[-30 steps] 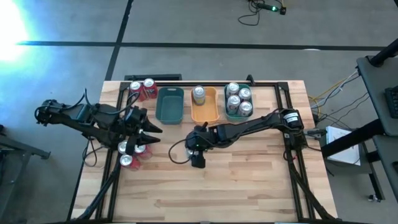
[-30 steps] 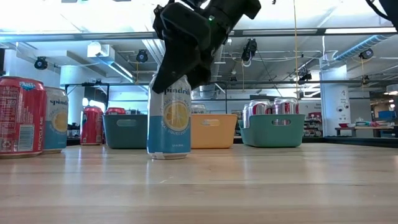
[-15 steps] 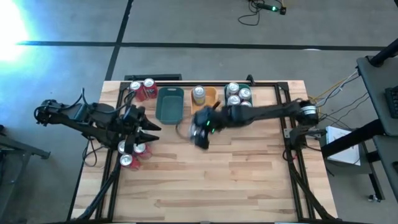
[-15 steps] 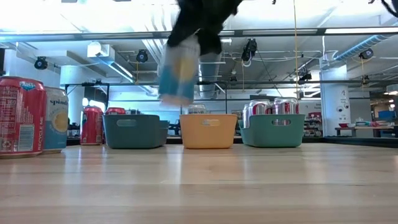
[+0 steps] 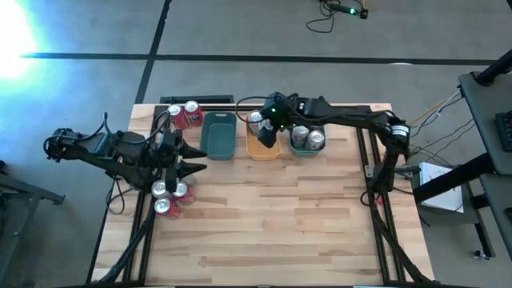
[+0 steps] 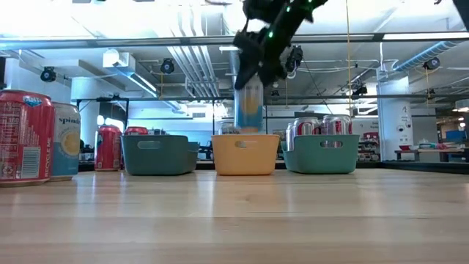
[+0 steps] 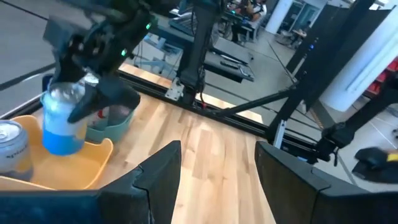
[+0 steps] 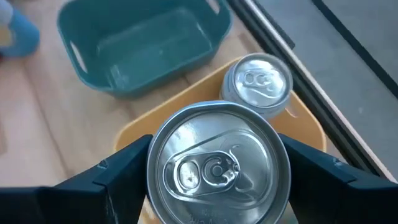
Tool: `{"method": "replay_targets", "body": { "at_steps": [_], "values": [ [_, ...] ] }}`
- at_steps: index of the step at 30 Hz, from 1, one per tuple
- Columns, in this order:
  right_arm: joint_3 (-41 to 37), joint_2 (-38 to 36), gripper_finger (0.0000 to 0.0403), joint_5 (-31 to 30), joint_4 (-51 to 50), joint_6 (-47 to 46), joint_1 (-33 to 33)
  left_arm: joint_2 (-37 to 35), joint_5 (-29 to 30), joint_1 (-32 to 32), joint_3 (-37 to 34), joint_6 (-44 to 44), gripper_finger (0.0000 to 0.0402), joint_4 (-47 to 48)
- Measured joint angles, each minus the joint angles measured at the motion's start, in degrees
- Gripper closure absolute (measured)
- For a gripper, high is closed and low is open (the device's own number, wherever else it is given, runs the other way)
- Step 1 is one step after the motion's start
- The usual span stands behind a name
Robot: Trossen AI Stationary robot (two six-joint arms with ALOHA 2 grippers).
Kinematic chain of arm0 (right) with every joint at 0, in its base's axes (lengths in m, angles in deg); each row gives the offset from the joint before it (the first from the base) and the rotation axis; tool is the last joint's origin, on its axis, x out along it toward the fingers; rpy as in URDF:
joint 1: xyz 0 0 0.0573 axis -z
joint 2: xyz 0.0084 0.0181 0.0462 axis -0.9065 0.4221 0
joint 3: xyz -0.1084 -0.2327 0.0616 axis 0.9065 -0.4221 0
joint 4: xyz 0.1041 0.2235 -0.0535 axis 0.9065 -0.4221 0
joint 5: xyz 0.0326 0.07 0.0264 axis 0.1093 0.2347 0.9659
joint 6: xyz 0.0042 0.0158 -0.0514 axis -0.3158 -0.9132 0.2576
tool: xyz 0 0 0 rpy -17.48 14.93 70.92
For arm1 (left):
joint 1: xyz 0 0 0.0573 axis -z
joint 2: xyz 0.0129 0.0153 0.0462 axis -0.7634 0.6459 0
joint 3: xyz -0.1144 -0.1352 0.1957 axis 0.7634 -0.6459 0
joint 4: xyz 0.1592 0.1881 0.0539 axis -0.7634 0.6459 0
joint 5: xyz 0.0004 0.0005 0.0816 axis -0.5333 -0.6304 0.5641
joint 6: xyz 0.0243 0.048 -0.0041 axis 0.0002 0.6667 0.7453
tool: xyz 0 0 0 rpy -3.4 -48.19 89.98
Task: Sort soda cans
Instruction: Put the blue-white soda can into the yellow bin, then adjust the yellow bin
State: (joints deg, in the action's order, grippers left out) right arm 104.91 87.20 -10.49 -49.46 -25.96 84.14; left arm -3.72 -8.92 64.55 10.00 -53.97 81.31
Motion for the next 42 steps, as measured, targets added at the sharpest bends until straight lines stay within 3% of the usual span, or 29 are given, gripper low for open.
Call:
{"method": "replay_targets", "body": {
  "at_steps": [7, 21, 26, 30, 35, 39, 42],
  "values": [
    [-2.12, 4.42, 0.0110, 0.51, 4.70, 4.73, 2.06, -0.07, 0.93, 0.00, 0.00, -2.05, 0.0212, 0.30],
    [-13.78, 3.34, 0.0105, 0.64, 18.60, 5.21, 4.20, -0.24, 2.48, -0.10, 0.00, -2.48, 0.0212, 0.34],
    [-13.94, 3.34, 0.0099, 0.18, 18.51, 5.36, 4.73, -0.44, 2.53, -0.17, 0.00, -3.01, 0.0212, 0.33],
    [-13.94, 3.32, 0.0072, 0.40, 18.07, 5.48, 5.03, -0.46, 2.56, -0.27, 0.00, -3.01, 0.0212, 0.33],
    [-11.64, 1.22, 0.0036, 4.81, 13.05, 7.83, 4.73, -0.44, 2.58, -0.28, 0.00, -2.84, 0.0212, 0.32],
    [-9.06, -1.62, 0.0032, 5.96, 6.80, 12.11, 3.18, -0.35, 2.60, -0.29, 0.00, -2.44, 0.0212, 0.28],
    [-8.33, -3.89, 0.0032, 10.56, 3.39, 13.03, 1.49, -0.16, 2.60, -0.37, 0.00, -2.67, 0.0212, 0.37]
  ]
}}
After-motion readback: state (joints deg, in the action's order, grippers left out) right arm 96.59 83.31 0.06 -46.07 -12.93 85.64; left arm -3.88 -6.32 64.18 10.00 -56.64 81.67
